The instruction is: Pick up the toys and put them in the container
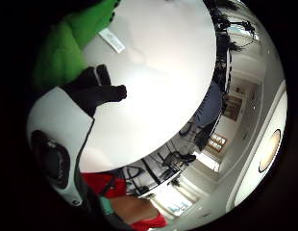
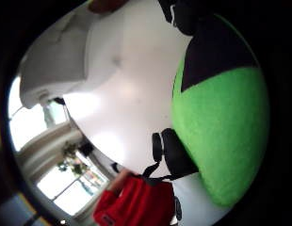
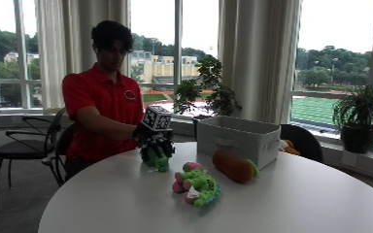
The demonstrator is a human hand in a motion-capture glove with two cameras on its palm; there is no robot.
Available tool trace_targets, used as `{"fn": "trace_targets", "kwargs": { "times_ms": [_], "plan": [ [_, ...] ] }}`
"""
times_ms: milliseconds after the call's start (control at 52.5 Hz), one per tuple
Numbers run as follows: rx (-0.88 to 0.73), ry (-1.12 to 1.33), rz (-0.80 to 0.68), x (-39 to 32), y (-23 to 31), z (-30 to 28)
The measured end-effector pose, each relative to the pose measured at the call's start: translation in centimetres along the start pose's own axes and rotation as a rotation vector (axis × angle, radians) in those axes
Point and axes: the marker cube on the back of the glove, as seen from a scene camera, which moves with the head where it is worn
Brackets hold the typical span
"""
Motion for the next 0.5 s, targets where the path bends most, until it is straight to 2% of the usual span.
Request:
{"fn": "trace_targets", "kwargs": {
  "times_ms": [229, 496],
  "plan": [
    [0.038, -0.031, 0.01, 0.8, -0.6, -0.1],
    [0.161, -0.162, 0.057, 0.8, -0.9, 0.3]
  ]
}}
